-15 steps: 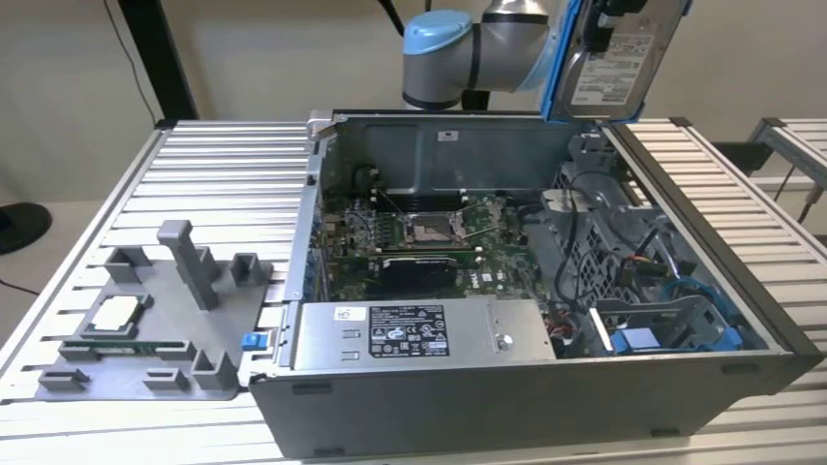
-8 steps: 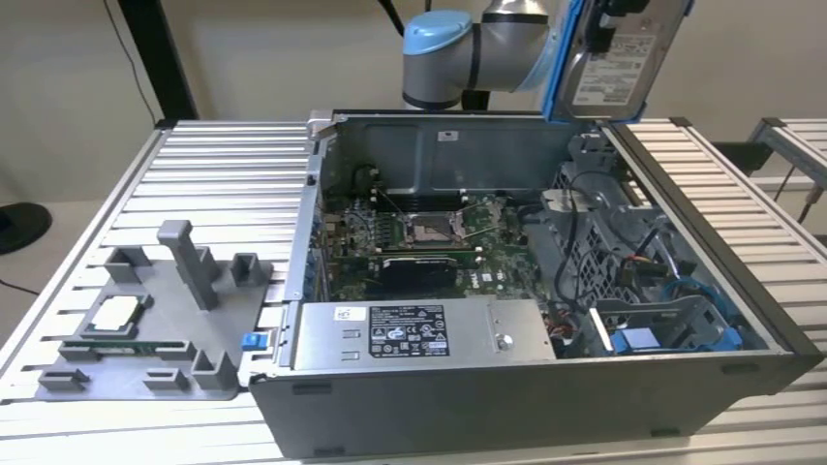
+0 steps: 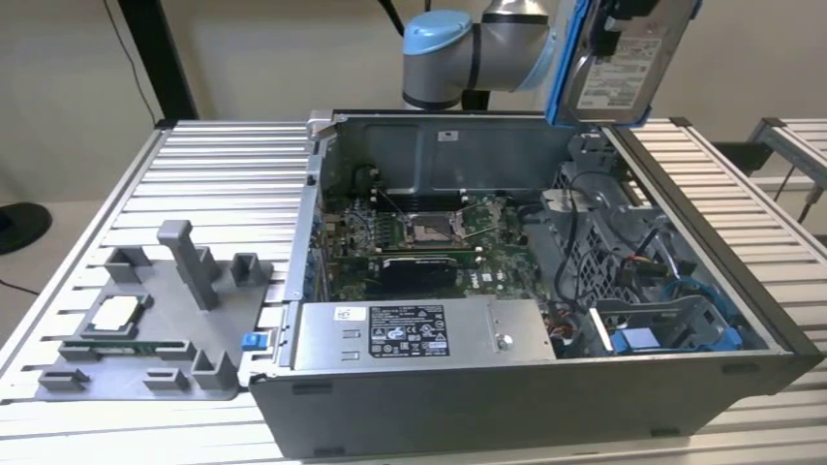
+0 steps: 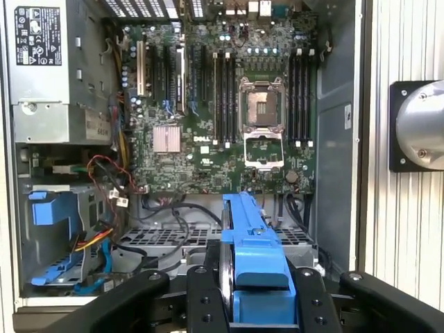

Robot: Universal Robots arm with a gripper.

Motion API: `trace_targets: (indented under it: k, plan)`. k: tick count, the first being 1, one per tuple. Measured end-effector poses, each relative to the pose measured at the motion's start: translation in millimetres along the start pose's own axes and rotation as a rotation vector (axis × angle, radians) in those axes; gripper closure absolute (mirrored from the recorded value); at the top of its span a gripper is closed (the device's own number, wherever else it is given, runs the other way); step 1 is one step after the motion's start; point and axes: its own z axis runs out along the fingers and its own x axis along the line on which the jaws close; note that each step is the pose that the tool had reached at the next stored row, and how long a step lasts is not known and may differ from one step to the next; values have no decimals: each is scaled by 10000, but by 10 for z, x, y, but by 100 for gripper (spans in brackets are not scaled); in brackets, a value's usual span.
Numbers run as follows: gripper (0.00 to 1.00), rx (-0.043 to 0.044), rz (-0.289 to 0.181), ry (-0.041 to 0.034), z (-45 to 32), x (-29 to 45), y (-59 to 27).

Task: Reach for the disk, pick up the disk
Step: 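Pick up the disk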

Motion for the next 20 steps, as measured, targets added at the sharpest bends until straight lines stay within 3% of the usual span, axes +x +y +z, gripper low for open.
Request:
trace_targets:
  k: [20]
  plan:
    - [100, -1, 0, 0, -7, 297, -33]
